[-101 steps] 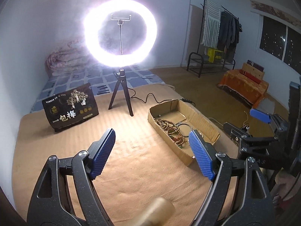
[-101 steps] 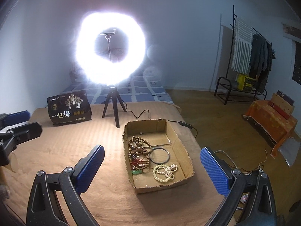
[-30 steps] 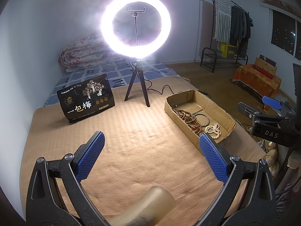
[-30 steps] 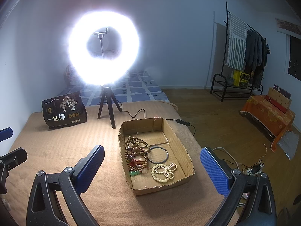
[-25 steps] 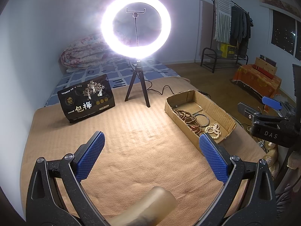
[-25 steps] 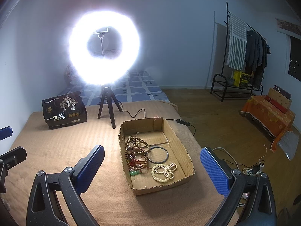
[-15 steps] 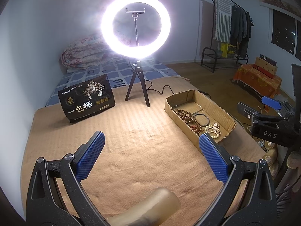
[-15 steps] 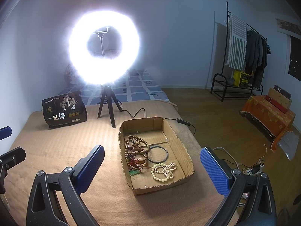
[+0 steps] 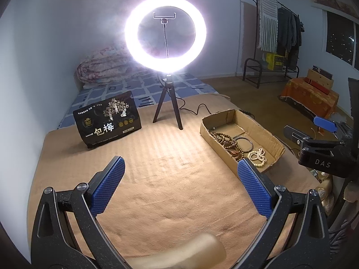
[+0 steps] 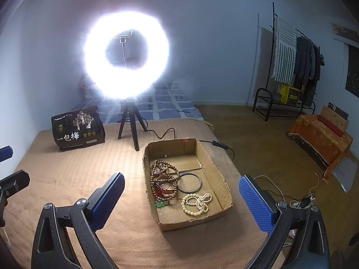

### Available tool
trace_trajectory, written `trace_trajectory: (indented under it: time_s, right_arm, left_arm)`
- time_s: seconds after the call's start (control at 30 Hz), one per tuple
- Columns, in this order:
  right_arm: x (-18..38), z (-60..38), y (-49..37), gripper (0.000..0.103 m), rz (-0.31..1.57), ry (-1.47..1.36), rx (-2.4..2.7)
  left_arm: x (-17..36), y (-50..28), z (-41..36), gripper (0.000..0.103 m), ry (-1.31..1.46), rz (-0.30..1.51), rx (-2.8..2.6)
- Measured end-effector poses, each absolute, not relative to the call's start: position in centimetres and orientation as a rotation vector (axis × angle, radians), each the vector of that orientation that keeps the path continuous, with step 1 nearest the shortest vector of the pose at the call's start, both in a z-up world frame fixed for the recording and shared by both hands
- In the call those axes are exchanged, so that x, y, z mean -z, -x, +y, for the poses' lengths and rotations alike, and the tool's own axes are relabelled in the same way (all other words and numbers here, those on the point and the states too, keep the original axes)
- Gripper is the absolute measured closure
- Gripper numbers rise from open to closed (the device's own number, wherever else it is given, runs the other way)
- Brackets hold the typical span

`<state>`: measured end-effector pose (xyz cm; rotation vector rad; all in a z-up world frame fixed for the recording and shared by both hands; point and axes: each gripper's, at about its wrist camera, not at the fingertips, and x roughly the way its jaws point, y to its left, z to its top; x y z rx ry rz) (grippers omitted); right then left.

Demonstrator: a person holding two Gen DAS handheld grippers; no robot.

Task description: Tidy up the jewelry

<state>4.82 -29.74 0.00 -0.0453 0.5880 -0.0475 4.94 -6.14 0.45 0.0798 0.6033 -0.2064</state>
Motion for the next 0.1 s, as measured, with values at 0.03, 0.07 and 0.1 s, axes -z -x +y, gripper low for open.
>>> trace_trajectory:
  time_s: [0.03, 0.07, 0.1]
  right_arm:
    - [0.03, -29.75, -4.76, 0.000, 0.588, 0.046, 0.048]
    - [0.03, -29.74, -4.76, 0.000, 0.588, 0.046, 0.048]
    - [-0.01, -29.73, -4.83, 0.000, 0.588, 0.045, 0.047]
  left_arm:
    - [-0.46, -4.92, -6.19, 0.001, -0.082, 0.601, 0.204]
    - [-0.45, -4.92, -6.20, 0.001, -0.084, 0.598, 0.202]
    - [-0.44, -4.92, -6.20, 0.001, -0.086, 0.597, 0.199]
